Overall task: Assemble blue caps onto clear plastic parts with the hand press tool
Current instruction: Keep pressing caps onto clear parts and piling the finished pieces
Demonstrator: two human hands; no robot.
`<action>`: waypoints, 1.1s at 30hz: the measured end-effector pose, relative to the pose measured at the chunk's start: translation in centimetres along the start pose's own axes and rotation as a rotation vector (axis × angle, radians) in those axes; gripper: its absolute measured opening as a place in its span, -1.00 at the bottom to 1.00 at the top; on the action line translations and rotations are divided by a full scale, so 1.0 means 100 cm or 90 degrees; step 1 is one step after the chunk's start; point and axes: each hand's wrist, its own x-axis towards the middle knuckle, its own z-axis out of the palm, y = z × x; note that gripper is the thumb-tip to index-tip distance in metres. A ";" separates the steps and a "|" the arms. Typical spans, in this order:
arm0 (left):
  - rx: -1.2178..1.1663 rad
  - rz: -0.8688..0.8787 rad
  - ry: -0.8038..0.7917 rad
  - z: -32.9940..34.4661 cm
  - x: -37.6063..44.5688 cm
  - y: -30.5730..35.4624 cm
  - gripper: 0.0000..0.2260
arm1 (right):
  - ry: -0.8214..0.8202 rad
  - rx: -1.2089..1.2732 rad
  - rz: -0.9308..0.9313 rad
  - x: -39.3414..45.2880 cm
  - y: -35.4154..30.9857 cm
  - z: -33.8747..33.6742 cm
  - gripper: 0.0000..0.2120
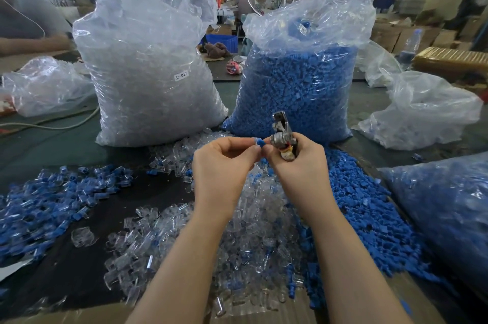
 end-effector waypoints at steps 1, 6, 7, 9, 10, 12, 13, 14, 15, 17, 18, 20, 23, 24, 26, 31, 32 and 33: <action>0.012 0.008 0.005 0.000 0.000 -0.001 -0.86 | -0.005 0.004 0.002 0.000 0.000 -0.001 -0.95; 0.048 0.036 0.030 -0.001 0.000 -0.004 -0.88 | -0.068 -0.001 0.008 0.002 -0.002 -0.006 -0.97; 0.050 0.036 0.028 -0.001 0.001 -0.004 -0.88 | -0.082 -0.010 0.008 0.002 -0.002 -0.007 -0.95; 0.040 0.034 0.023 -0.002 0.002 -0.004 -0.88 | -0.104 -0.037 0.008 0.003 0.000 -0.012 -0.97; 0.028 0.030 0.020 -0.003 0.003 -0.004 -0.89 | -0.113 -0.053 0.012 0.003 0.001 -0.015 -0.99; 0.007 0.027 0.009 -0.004 0.003 -0.003 -0.90 | -0.133 -0.090 0.019 0.004 0.004 -0.018 -0.96; 0.001 0.028 0.000 -0.004 0.003 -0.003 -0.90 | -0.142 -0.111 0.019 0.005 0.004 -0.019 -0.93; -0.004 0.031 -0.009 -0.004 0.003 -0.003 -0.90 | -0.150 -0.126 0.015 0.004 0.004 -0.020 -0.90; -0.010 0.034 -0.016 -0.004 0.002 -0.003 -0.90 | -0.157 -0.136 0.011 0.004 0.005 -0.020 -0.88; -0.013 0.042 -0.028 -0.005 0.003 -0.003 -0.91 | -0.169 -0.150 -0.003 0.003 0.005 -0.020 -0.87; -0.010 0.047 -0.036 -0.005 0.003 -0.003 -0.91 | -0.175 -0.156 -0.010 0.002 0.004 -0.019 -0.87; -0.009 0.054 -0.051 -0.006 0.003 -0.003 -0.90 | -0.185 -0.160 -0.017 0.002 0.004 -0.018 -0.89; -0.005 0.065 -0.070 -0.007 0.002 -0.004 -0.90 | -0.201 -0.156 -0.019 0.003 0.003 -0.016 -0.89; -0.002 0.068 -0.076 -0.007 0.003 -0.004 -0.90 | -0.204 -0.156 -0.019 0.003 0.003 -0.016 -0.88; 0.001 0.073 -0.086 -0.009 0.003 -0.004 -0.91 | -0.213 -0.160 -0.021 0.003 0.003 -0.017 -0.88; -0.007 0.081 -0.097 -0.011 0.003 -0.003 -0.90 | -0.213 -0.183 -0.045 0.002 0.004 -0.015 -0.93; -0.010 0.080 -0.098 -0.011 0.003 -0.003 -0.90 | -0.207 -0.191 -0.052 0.002 0.005 -0.015 -0.93; -0.010 0.080 -0.099 -0.011 0.003 -0.003 -0.89 | -0.202 -0.197 -0.058 0.002 0.005 -0.015 -0.94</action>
